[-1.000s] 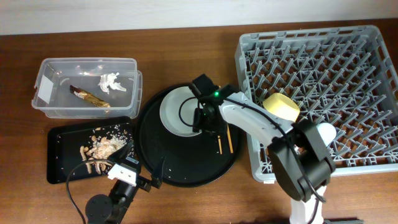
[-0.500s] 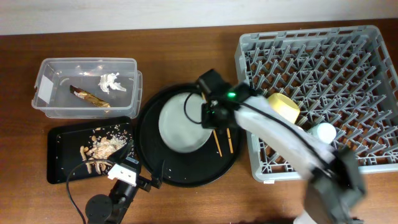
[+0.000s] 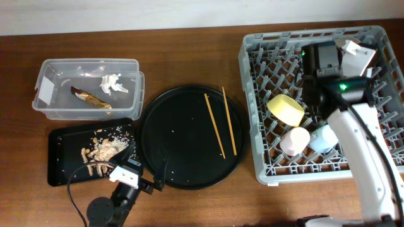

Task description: Sort waste into correct bins and load items into the dishwasher rack

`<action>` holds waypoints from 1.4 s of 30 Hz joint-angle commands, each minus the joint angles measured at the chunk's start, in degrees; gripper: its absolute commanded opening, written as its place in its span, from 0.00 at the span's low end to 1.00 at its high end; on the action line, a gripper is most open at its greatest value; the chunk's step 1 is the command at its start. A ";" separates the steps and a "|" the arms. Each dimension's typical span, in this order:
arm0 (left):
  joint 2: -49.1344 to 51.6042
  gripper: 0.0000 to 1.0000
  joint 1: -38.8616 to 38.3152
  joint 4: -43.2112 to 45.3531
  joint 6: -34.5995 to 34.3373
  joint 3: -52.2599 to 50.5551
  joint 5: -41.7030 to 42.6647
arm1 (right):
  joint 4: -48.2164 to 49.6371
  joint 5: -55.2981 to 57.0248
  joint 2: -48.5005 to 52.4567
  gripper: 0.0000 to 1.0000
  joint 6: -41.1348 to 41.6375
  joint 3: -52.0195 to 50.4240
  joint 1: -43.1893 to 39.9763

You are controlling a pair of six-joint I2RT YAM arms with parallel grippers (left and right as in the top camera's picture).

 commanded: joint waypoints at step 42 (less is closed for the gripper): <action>-0.31 0.99 -0.28 0.07 0.48 -0.46 0.63 | 1.14 -59.39 27.71 0.04 -1.70 3.17 29.64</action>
